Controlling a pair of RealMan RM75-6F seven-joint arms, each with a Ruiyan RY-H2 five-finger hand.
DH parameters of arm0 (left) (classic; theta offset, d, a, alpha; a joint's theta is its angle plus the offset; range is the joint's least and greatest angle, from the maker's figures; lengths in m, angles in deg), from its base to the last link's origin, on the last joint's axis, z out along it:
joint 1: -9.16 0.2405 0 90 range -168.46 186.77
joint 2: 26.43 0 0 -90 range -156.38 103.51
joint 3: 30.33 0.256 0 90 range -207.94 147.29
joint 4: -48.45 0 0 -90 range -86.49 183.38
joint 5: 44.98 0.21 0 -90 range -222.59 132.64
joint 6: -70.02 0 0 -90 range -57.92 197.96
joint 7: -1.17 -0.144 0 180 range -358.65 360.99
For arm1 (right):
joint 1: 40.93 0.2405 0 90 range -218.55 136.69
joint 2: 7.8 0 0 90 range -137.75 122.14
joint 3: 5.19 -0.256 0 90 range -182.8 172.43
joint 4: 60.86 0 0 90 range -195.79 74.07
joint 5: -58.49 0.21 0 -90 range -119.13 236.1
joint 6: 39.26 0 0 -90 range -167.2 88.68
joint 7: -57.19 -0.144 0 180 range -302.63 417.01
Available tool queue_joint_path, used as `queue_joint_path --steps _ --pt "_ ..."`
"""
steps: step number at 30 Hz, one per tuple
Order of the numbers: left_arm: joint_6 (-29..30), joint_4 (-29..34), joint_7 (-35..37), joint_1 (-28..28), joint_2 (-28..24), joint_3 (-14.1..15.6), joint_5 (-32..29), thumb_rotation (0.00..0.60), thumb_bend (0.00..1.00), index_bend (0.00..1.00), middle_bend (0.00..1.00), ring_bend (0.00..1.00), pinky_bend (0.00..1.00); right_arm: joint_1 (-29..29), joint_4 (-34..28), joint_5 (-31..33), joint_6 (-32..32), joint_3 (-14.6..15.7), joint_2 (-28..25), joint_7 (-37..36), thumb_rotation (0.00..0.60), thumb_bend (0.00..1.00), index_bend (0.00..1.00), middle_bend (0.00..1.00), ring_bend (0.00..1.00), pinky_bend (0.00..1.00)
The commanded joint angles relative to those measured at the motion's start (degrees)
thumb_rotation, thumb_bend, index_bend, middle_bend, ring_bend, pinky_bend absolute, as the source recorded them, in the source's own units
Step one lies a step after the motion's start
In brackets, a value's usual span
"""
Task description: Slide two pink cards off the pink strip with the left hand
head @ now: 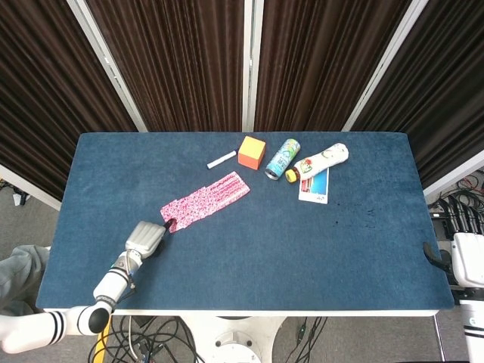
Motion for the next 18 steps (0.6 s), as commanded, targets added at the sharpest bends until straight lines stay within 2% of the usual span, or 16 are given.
queue_joint_path --steps 1,11,18 --pt "-0.33 -0.66 -0.71 -0.64 0.34 0.54 -1.37 0.600 0.62 0.10 0.93 0.95 1.00 0.00 0.16 0.07 -0.06 -0.02 0.05 -0.13 0.600 0.25 0.00 0.00 0.00 0.00" --pt "-0.61 -1.20 -1.64 -2.39 -0.22 1.33 -5.70 0.600 0.62 0.10 0.93 0.95 1.00 0.00 0.34 -0.03 -0.08 -0.06 0.00 -0.27 0.600 0.25 0.00 0.00 0.00 0.00" --pt "-1.37 -5.07 -1.71 -3.60 0.48 1.41 -9.58 0.600 0.62 0.10 0.93 0.95 1.00 0.14 0.12 -0.10 -0.19 -0.07 0.13 0.08 0.600 0.25 0.00 0.00 0.00 0.00"
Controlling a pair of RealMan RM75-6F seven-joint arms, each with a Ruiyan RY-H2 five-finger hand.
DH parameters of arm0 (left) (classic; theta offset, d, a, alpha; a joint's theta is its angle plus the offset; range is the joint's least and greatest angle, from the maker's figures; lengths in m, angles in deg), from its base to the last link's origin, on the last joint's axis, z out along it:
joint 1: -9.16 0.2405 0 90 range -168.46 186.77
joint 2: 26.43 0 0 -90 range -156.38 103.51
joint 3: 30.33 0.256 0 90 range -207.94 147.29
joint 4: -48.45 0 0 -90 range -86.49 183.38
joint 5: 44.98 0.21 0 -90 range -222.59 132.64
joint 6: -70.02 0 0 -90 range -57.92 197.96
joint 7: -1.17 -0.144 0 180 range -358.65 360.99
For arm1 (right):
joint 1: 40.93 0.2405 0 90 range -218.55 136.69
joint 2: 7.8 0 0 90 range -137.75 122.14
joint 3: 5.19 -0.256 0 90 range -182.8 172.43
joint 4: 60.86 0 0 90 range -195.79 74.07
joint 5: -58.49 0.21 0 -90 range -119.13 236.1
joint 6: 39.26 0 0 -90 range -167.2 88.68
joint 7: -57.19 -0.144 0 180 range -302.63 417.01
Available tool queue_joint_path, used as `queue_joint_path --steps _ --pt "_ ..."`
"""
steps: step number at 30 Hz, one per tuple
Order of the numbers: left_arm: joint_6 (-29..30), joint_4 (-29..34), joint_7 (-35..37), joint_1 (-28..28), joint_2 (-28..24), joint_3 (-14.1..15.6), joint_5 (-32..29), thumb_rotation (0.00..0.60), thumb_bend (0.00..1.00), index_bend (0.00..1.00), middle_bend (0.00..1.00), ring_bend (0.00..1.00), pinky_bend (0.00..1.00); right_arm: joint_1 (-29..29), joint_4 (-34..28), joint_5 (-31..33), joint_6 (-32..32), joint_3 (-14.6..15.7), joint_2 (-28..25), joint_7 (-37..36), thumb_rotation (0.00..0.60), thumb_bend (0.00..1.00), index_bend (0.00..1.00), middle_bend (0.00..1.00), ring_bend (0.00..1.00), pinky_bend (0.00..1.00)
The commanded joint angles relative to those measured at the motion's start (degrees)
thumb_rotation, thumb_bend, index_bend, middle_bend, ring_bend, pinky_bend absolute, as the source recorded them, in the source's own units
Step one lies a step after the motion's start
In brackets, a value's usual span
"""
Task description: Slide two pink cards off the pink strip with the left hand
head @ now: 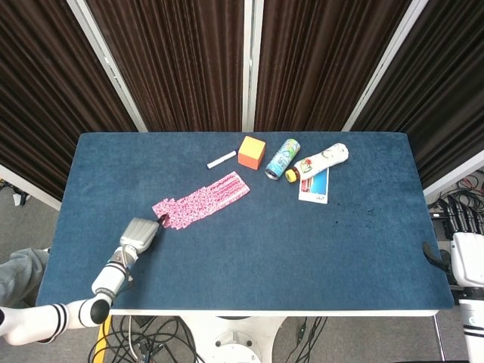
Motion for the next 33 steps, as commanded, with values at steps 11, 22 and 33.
queue_joint_path --steps 11,22,33 --pt "-0.23 -7.94 1.29 -1.28 0.41 -1.37 -6.19 0.600 0.62 0.10 0.93 0.95 1.00 0.35 -1.06 0.00 -0.18 -0.11 0.01 1.46 0.600 0.25 0.00 0.00 0.00 0.00" --pt "0.44 -8.84 0.51 -2.12 -1.61 -2.49 -10.09 0.600 0.62 0.12 0.93 0.95 1.00 0.54 -1.47 0.35 -0.28 -0.29 0.01 2.09 0.600 0.25 0.00 0.00 0.00 0.00" --pt "5.15 2.95 0.84 -1.27 -1.78 0.40 0.48 0.600 0.62 0.12 0.93 0.95 1.00 0.61 -0.58 0.58 -0.87 -0.11 0.35 1.19 0.600 0.25 0.00 0.00 0.00 0.00"
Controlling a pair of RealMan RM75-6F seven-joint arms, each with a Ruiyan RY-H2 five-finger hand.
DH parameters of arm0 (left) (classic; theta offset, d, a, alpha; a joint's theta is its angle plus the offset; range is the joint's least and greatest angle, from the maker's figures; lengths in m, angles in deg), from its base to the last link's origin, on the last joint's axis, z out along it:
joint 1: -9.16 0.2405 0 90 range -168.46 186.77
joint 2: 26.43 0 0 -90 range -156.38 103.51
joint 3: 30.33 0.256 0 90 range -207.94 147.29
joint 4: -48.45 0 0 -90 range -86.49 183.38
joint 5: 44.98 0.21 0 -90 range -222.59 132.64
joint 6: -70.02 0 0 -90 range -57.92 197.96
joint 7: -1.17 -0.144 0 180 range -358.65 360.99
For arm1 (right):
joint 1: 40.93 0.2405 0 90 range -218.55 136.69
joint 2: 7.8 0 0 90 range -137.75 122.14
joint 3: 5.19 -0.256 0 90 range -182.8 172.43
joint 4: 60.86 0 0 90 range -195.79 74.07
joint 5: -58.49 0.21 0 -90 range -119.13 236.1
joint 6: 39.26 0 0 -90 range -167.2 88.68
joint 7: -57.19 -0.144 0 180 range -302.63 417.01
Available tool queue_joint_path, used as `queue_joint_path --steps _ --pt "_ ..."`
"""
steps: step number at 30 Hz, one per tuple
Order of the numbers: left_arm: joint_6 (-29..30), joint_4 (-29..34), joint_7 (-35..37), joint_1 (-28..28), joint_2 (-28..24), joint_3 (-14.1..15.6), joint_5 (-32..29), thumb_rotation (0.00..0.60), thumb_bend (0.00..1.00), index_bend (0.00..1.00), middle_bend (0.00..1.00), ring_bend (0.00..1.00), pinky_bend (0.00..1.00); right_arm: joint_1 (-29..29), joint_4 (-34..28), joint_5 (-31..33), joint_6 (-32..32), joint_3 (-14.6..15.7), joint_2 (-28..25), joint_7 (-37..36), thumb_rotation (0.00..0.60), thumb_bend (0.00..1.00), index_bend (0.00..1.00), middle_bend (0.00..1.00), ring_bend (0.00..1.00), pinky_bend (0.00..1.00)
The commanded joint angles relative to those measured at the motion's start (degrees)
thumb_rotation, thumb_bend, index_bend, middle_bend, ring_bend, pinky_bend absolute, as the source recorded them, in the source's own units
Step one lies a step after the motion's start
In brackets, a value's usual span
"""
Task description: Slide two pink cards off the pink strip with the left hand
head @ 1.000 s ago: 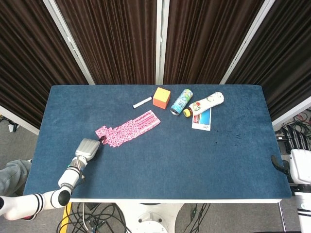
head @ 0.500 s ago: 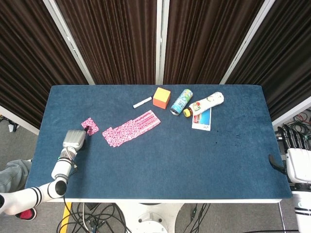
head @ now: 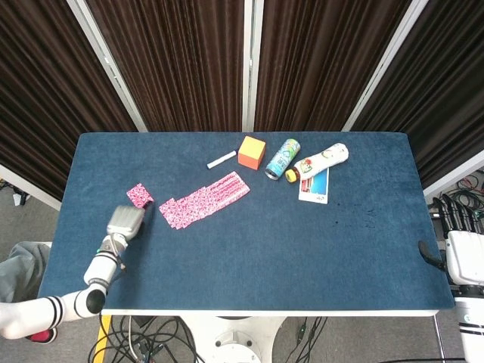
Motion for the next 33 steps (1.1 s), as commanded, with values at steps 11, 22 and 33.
queue_joint_path --steps 11,22,33 --pt "1.08 0.06 -2.84 -1.53 4.06 1.07 1.30 0.600 0.63 0.12 0.93 0.95 1.00 -0.71 1.06 0.25 0.41 0.10 -0.25 -1.98 0.600 0.25 0.00 0.00 0.00 0.00" --pt "1.71 2.01 -4.33 -0.94 3.60 3.04 -0.32 0.600 0.63 0.12 0.93 0.95 1.00 -0.79 2.31 -0.03 0.35 0.17 0.09 -3.14 0.600 0.25 0.00 0.00 0.00 0.00" --pt "5.32 10.66 -4.84 1.55 2.31 7.09 4.56 0.600 0.63 0.12 0.93 0.95 1.00 -0.36 2.29 -0.32 -0.24 0.32 0.55 -2.49 0.600 0.25 0.00 0.00 0.00 0.00"
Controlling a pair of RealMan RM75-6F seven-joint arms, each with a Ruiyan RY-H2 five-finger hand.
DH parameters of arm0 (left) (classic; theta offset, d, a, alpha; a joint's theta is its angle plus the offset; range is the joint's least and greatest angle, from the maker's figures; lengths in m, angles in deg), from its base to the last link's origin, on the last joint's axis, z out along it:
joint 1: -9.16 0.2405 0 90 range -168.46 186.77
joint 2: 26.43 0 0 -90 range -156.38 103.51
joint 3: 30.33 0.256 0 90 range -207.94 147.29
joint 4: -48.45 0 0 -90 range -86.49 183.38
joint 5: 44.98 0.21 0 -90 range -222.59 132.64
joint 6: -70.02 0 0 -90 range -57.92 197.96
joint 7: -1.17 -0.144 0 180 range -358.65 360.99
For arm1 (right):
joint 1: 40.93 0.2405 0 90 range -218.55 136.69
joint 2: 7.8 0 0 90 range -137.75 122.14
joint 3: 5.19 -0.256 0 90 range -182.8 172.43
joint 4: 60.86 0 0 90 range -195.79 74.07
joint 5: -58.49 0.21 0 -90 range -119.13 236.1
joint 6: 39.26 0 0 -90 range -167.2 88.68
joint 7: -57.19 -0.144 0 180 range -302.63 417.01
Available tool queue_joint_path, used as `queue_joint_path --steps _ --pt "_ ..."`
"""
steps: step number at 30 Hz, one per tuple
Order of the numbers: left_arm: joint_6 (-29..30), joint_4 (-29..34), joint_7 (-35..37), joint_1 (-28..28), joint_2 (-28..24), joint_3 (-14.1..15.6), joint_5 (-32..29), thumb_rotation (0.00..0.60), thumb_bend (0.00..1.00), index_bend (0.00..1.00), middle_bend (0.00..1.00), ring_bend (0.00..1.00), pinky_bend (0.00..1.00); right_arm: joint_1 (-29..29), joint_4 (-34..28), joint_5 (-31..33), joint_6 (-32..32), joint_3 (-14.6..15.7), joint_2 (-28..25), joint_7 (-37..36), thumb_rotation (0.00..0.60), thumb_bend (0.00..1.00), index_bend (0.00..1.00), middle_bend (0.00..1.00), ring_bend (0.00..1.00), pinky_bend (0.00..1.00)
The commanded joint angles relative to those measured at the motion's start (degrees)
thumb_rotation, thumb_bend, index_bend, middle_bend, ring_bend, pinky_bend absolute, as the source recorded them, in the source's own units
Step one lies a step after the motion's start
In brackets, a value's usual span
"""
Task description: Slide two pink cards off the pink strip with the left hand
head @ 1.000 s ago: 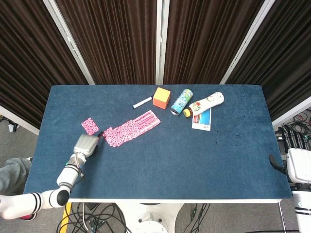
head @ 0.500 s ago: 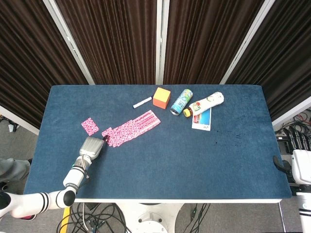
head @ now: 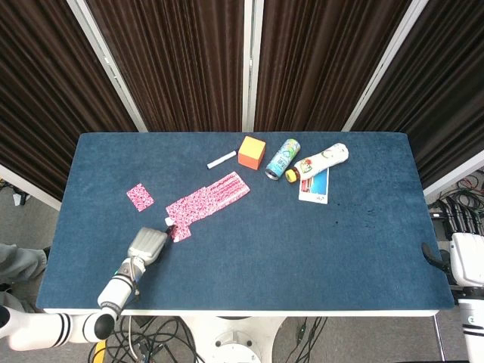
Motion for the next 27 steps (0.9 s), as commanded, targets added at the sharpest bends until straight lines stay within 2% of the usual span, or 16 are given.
queue_joint_path --steps 1,10,15,20,23,25,27 --pt "1.40 2.73 -0.61 0.98 -0.56 1.79 2.18 0.600 0.63 0.12 0.93 0.95 1.00 0.06 -0.02 0.04 -0.09 -0.02 0.06 0.10 0.600 0.25 0.00 0.00 0.00 0.00" --pt "2.41 10.21 -1.86 2.53 -2.63 5.82 5.94 0.600 0.63 0.12 0.93 0.95 1.00 0.06 -0.21 0.33 -0.30 -0.03 -0.06 0.28 0.600 0.25 0.00 0.00 0.00 0.00" --pt "1.76 14.68 -1.54 2.44 -4.87 6.76 7.38 0.600 0.63 0.12 0.93 0.95 1.00 0.09 -0.43 0.31 -0.28 -0.08 -0.16 0.30 0.600 0.25 0.00 0.00 0.00 0.00" --pt "3.60 17.58 -0.02 2.71 -6.72 5.51 10.05 0.600 0.62 0.12 0.93 0.95 1.00 0.13 -0.67 0.23 -0.20 -0.13 -0.21 0.39 0.600 0.25 0.00 0.00 0.00 0.00" --pt "6.61 17.83 3.03 4.02 -7.39 3.87 13.41 0.600 0.61 0.12 0.91 0.94 0.99 0.11 -0.71 0.27 -0.08 -0.22 -0.27 0.34 0.600 0.25 0.00 0.00 0.00 0.00" --pt "9.41 16.63 6.46 5.36 -7.54 2.19 16.23 0.600 0.59 0.12 0.86 0.91 0.97 0.07 -0.75 0.27 0.00 -0.25 -0.29 0.24 0.600 0.25 0.00 0.00 0.00 0.00" --pt "12.70 14.92 9.38 6.89 -7.44 0.83 18.75 0.600 0.57 0.12 0.78 0.83 0.92 0.02 -0.83 0.20 0.06 -0.20 -0.33 0.20 0.600 0.25 0.00 0.00 0.00 0.00"
